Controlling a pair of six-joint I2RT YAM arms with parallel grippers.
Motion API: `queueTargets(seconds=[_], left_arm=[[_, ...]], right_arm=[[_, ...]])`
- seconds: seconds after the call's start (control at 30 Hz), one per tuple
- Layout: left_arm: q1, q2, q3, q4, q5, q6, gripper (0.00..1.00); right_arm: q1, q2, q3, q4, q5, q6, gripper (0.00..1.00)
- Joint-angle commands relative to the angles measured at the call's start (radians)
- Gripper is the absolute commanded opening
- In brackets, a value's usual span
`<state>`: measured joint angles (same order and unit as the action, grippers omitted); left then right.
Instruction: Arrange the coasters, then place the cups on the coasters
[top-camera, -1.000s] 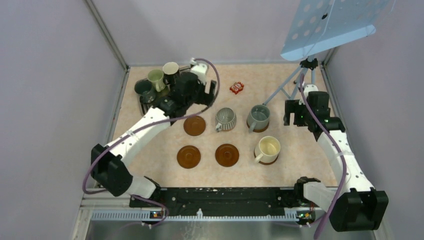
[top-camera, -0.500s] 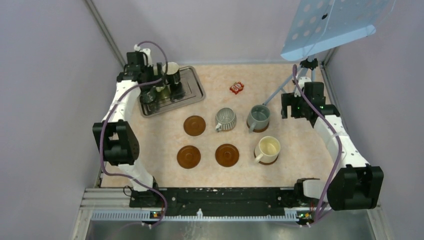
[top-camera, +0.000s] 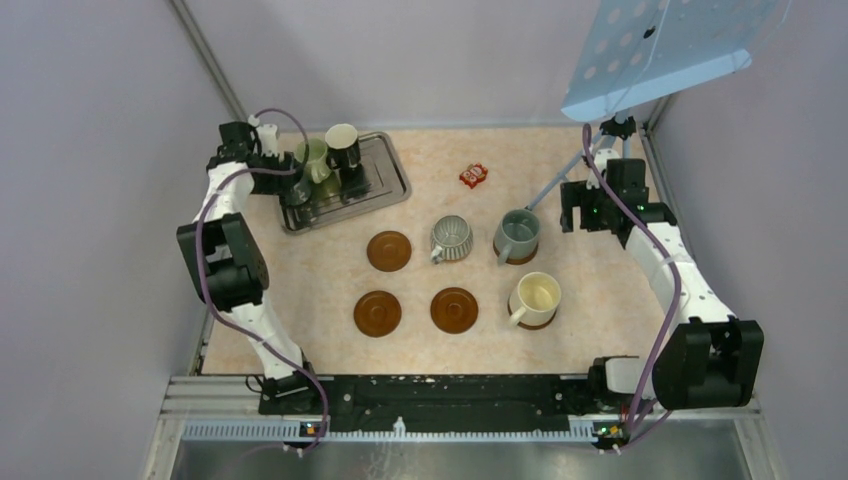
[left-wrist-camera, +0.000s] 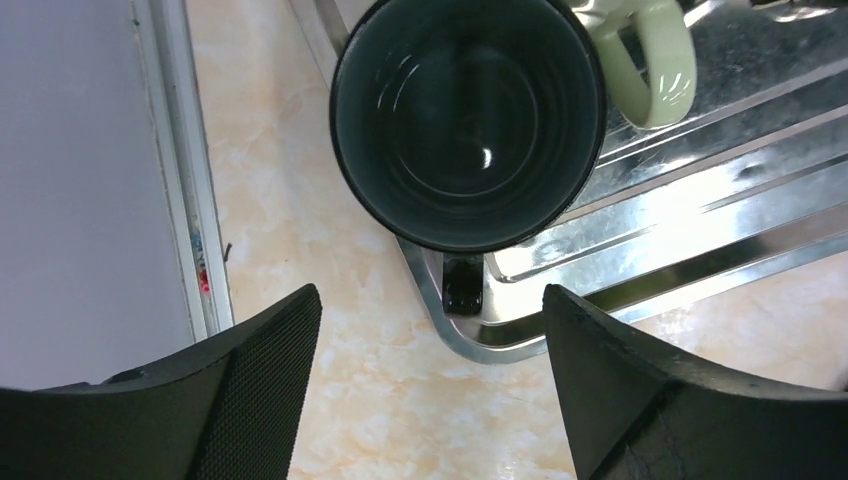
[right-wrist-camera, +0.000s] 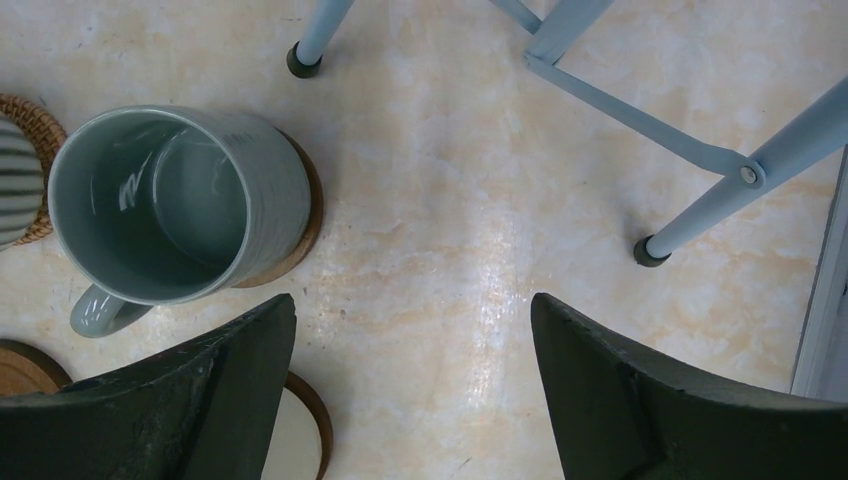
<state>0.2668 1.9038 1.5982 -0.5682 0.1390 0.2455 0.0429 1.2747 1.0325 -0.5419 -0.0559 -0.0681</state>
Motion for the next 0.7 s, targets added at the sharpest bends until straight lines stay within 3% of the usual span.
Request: queueTargets(seconds=[0.0, 0.33, 0.67], left_arm=[[0.007, 0.05, 0.017, 0.04, 0.033, 0.082, 0.84], [0.007, 0.2, 0.135, 0.002, 0.094, 0.077, 0.59], [0.007, 0.196, 0.084, 0.048, 0.113, 0.05, 0.19]], right_arm=[[-0.005, 0.003, 0.049, 0.024, -0.004, -0.006, 0.86], [-0.006, 0.011, 0.064, 0.01, 0.011, -0.007, 0.86], [-0.006, 0.009, 0.066, 0.002, 0.017, -0.012, 0.86]])
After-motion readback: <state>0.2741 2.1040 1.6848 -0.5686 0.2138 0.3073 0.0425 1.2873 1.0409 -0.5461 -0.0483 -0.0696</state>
